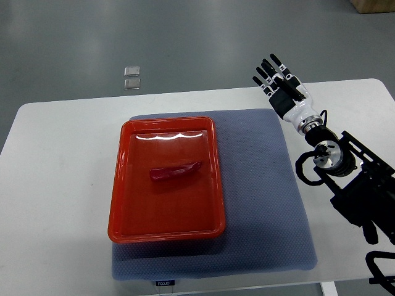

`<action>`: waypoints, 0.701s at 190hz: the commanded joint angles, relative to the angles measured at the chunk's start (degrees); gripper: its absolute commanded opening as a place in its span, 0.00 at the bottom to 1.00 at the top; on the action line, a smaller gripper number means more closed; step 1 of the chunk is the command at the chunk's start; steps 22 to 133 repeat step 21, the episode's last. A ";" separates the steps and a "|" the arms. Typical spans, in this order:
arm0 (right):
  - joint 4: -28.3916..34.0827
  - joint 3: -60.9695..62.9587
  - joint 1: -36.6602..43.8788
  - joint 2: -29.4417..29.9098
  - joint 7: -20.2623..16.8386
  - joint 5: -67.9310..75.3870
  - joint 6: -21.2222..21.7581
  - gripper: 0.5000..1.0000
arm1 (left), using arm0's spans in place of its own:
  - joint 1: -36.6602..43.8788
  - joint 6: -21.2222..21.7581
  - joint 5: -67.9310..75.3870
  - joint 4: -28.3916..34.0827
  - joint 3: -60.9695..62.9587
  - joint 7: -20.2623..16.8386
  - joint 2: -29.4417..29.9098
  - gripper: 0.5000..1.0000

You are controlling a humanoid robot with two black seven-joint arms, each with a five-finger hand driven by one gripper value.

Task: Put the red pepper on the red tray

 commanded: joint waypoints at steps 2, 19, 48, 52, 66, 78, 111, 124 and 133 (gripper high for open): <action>-0.12 0.07 -0.61 0.17 0.43 1.01 0.42 0.82 | 0.00 0.04 0.00 0.01 0.00 0.00 0.00 1.00; -0.29 0.07 -0.70 0.17 0.43 1.28 0.42 0.82 | 0.00 -0.05 0.00 -0.07 0.00 0.00 0.00 1.00; -0.29 0.07 -0.70 0.17 0.52 1.19 0.42 0.82 | 0.00 0.03 0.00 -0.07 0.00 0.00 0.00 1.00; -0.29 0.07 -0.70 0.17 0.52 1.19 0.42 0.82 | 0.00 0.03 0.00 -0.07 0.00 0.00 0.00 1.00; -0.29 0.07 -0.70 0.17 0.52 1.19 0.42 0.82 | 0.00 0.03 0.00 -0.07 0.00 0.00 0.00 1.00; -0.29 0.07 -0.70 0.17 0.52 1.19 0.42 0.82 | 0.00 0.03 0.00 -0.07 0.00 0.00 0.00 1.00; -0.29 0.07 -0.70 0.17 0.52 1.19 0.42 0.82 | 0.00 0.03 0.00 -0.07 0.00 0.00 0.00 1.00; -0.29 0.07 -0.70 0.17 0.52 1.19 0.42 0.82 | 0.00 0.03 0.00 -0.07 0.00 0.00 0.00 1.00; -0.29 0.07 -0.70 0.17 0.52 1.19 0.42 0.82 | 0.00 0.03 0.00 -0.07 0.00 0.00 0.00 1.00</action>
